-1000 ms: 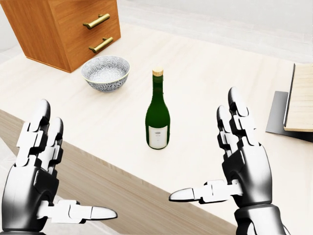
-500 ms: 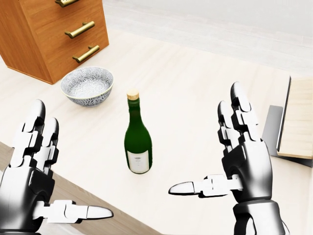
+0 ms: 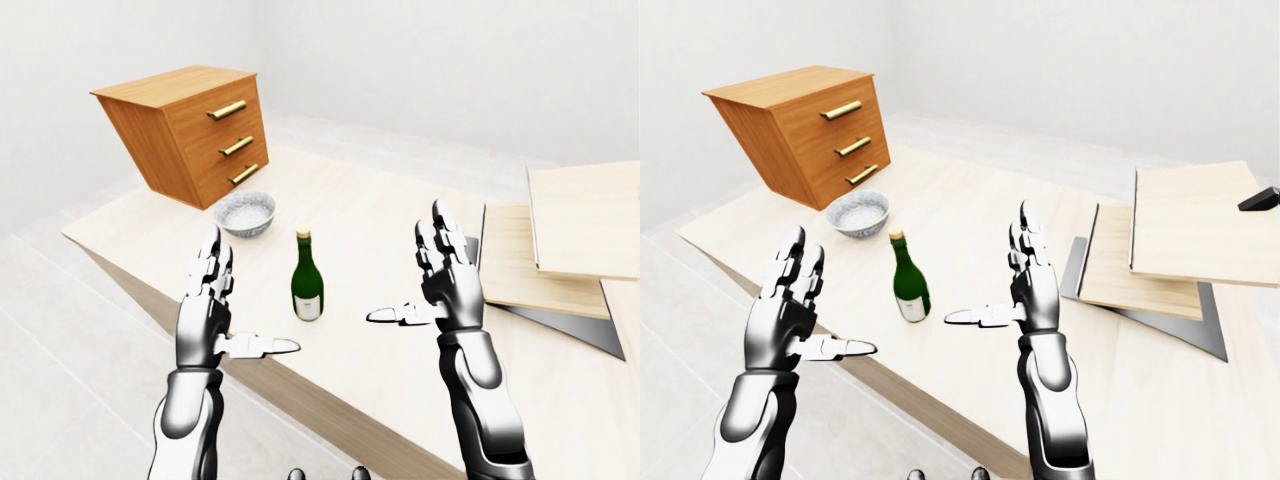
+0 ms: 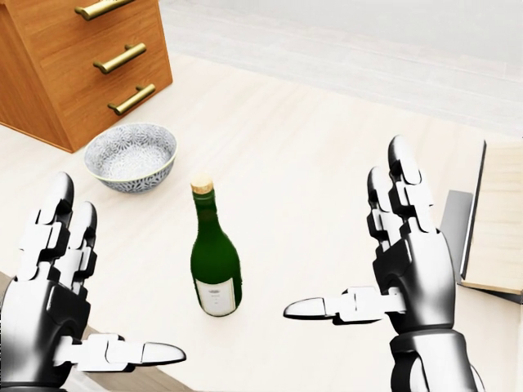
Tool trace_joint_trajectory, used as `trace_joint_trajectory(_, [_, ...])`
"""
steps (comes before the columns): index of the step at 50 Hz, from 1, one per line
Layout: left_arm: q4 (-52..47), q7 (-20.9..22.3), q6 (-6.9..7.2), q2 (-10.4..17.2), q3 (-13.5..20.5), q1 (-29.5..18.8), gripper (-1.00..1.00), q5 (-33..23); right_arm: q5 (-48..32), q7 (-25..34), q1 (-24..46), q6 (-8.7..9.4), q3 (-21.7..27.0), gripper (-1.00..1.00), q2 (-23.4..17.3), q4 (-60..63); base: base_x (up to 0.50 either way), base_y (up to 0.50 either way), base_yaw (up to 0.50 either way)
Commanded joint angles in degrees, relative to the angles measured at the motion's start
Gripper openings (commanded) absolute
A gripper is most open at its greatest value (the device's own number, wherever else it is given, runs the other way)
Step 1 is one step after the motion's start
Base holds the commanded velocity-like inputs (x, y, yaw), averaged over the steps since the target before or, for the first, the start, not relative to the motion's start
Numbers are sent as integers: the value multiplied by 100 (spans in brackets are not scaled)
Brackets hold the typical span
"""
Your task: Put the wine bottle on the wine rack.
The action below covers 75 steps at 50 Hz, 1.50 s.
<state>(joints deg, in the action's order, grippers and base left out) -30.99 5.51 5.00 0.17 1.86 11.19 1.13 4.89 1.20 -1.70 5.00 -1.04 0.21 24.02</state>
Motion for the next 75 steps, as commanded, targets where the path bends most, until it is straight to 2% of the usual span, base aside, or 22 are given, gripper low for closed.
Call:
trace_joint_trajectory(1, [-13,8,0,-10,12,24,100,36,-28,-40,21,0,-24,100,19,-36,28,5,0])
trace_joint_trajectory(14, [285,0,0,9,5,6,100,-24,-96,-20,-9,0,-133,100,28,-152,2,0,0])
trace_joint_trajectory(43, [199,53,0,12,41,100,100,-7,-94,20,294,0,-154,100,64,-531,9,-3,0])
trace_joint_trajectory(51, [144,86,0,26,169,77,100,43,-44,2,570,0,-171,100,93,-623,0,0,0])
trace_joint_trajectory(75, [511,518,0,8,1102,309,100,364,-143,-290,1695,0,-313,100,322,-1552,0,0,0])
